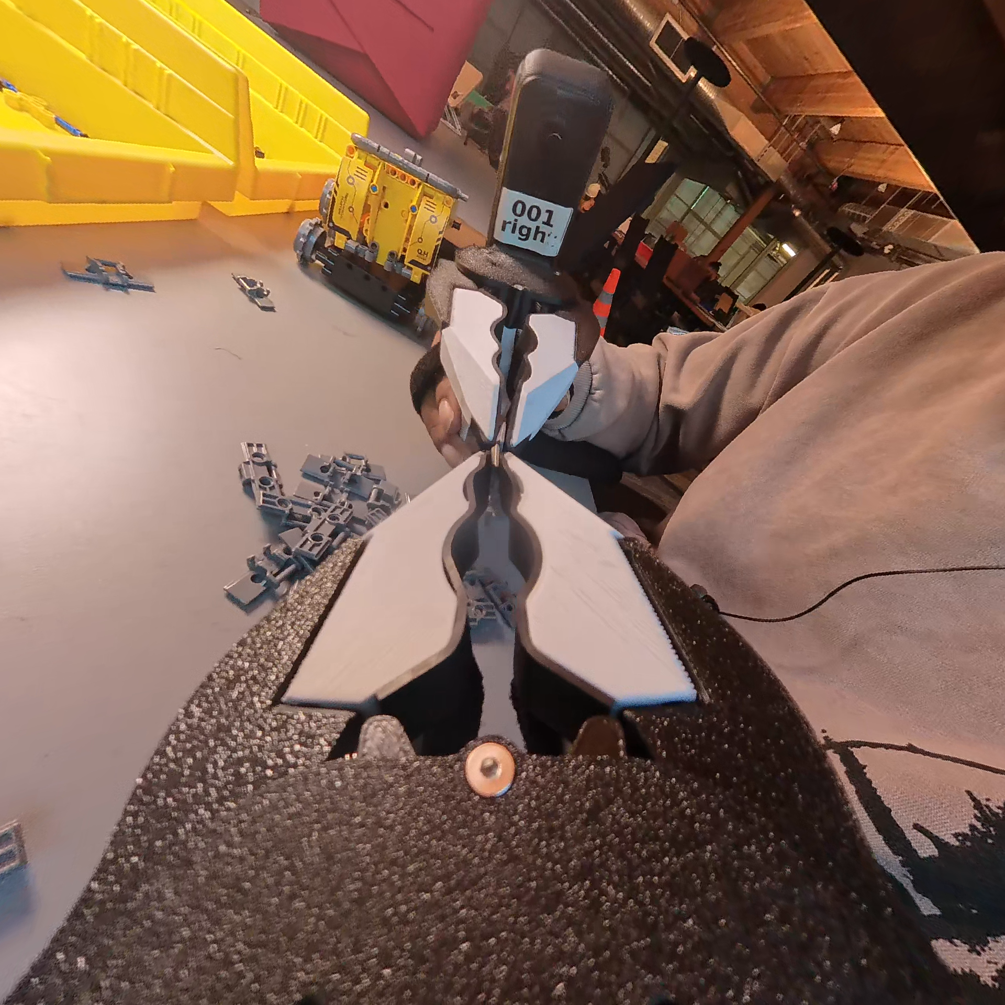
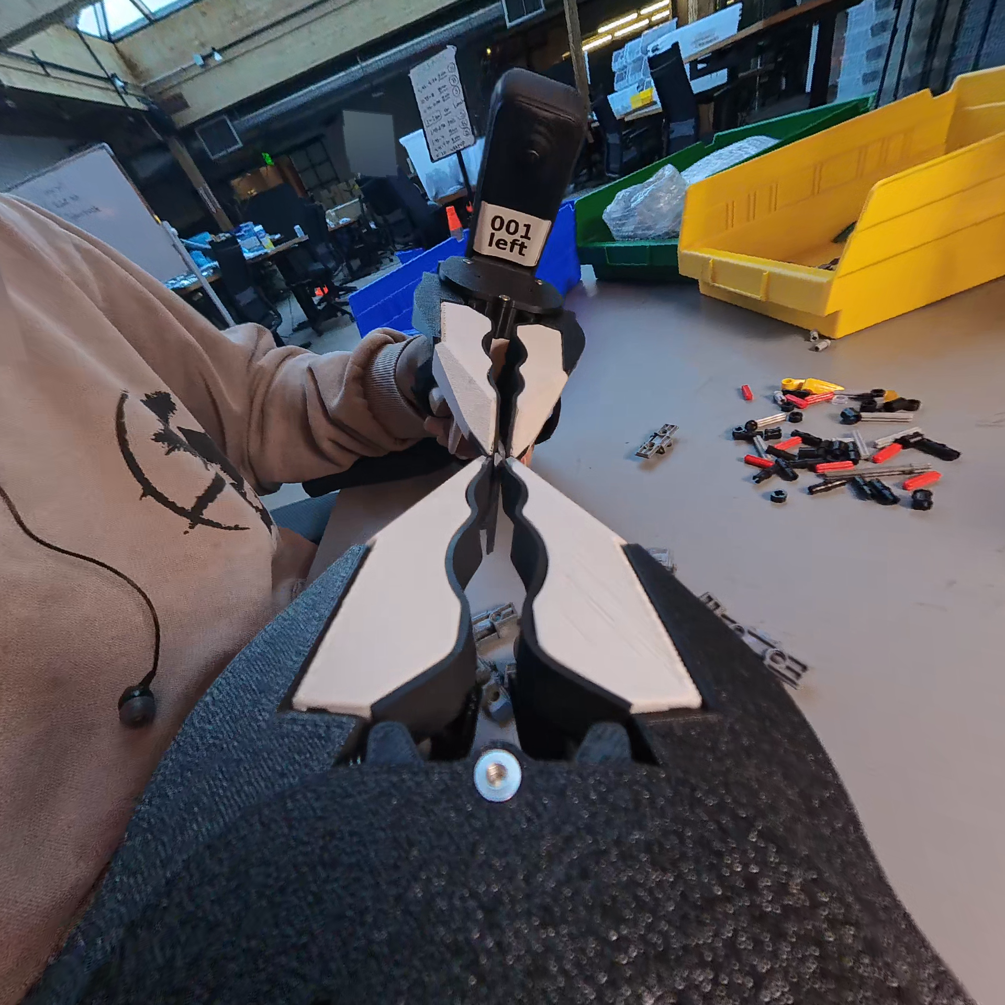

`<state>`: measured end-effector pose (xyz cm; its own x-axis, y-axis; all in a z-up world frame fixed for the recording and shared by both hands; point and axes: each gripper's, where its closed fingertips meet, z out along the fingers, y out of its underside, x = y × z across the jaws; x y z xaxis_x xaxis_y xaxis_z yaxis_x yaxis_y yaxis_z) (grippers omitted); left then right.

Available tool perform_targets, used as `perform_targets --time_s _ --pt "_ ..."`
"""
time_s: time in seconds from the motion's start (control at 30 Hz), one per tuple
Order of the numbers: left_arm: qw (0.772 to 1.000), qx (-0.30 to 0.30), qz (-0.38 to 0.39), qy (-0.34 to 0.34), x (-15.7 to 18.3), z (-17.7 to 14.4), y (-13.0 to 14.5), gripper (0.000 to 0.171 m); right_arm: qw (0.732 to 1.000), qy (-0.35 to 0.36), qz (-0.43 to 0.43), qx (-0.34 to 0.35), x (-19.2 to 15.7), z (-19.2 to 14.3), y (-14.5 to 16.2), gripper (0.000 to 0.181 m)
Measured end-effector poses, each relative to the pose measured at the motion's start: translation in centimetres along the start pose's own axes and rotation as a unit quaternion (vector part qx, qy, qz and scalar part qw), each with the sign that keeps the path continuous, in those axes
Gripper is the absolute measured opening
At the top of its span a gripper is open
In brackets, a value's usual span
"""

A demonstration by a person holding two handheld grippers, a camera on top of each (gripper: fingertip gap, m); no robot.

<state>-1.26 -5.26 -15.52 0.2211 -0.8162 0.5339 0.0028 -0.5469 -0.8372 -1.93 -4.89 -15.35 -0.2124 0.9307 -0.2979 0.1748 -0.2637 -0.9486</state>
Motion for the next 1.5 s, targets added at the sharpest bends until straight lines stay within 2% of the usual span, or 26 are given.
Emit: perform_targets --time_s 0.13,0.3,0.73,0.8,0.83,0.87,0.9,0.93,0.97,1.03,1.13,1.23,1.33,1.5 --pt "1.000 0.004 -0.022 0.009 -0.2 -0.1 0.0 0.002 0.999 0.020 -0.043 -0.001 0.0 0.1 -0.1 0.000" --pt "0.999 0.001 -0.038 0.007 -0.5 -0.2 0.2 0.002 0.998 0.029 -0.046 -0.005 0.2 0.2 0.2 0.000" --pt "0.996 -0.034 -0.073 -0.026 -2.0 0.1 1.8 0.002 0.980 0.087 -0.161 -0.074 0.7 0.5 2.2 0.000" --pt "0.996 -0.038 -0.074 -0.045 -2.8 0.0 2.0 0.003 0.977 0.086 -0.179 -0.081 0.5 0.5 2.5 0.000" --pt "0.991 -0.036 -0.069 -0.104 -5.0 -0.6 2.1 0.002 0.980 0.006 -0.185 -0.067 -2.5 1.2 2.6 0.000" --pt "0.990 -0.025 -0.090 -0.101 -5.5 -1.2 1.6 0.001 0.974 -0.035 -0.209 -0.081 -5.1 2.5 3.5 0.000" --pt "0.993 -0.011 -0.087 -0.083 -4.9 -1.5 0.8 0.001 0.950 0.000 -0.288 -0.118 -4.7 3.4 4.7 0.000" --pt "0.995 -0.022 -0.057 -0.083 -4.2 -1.4 0.8 0.001 0.942 0.025 -0.315 -0.112 -4.0 3.3 4.0 0.000" --pt "0.996 -0.023 -0.042 -0.075 -3.5 -1.1 0.7 0.002 0.956 0.031 -0.275 -0.094 -3.1 2.5 2.8 0.000" --pt "0.996 -0.004 -0.050 -0.080 -3.6 -1.3 0.3 0.002 0.972 0.027 -0.204 -0.114 -1.1 0.8 3.3 0.000" --pt "0.993 0.019 -0.053 -0.104 -5.0 -2.8 -0.5 0.002 0.987 0.016 -0.135 -0.083 -0.7 0.2 2.8 0.000" --pt "0.990 0.055 -0.072 -0.106 -5.8 -4.1 -1.4 0.002 0.989 0.032 -0.122 -0.077 0.0 0.0 2.4 0.000" --pt "0.987 0.087 -0.076 -0.109 -6.0 -5.2 -2.4 0.002 0.988 0.054 -0.109 -0.098 1.0 0.0 3.2 0.000" --pt "0.983 0.112 -0.073 -0.123 -6.4 -6.4 -3.2 0.002 0.982 0.097 -0.112 -0.119 2.7 -0.2 3.8 0.022"
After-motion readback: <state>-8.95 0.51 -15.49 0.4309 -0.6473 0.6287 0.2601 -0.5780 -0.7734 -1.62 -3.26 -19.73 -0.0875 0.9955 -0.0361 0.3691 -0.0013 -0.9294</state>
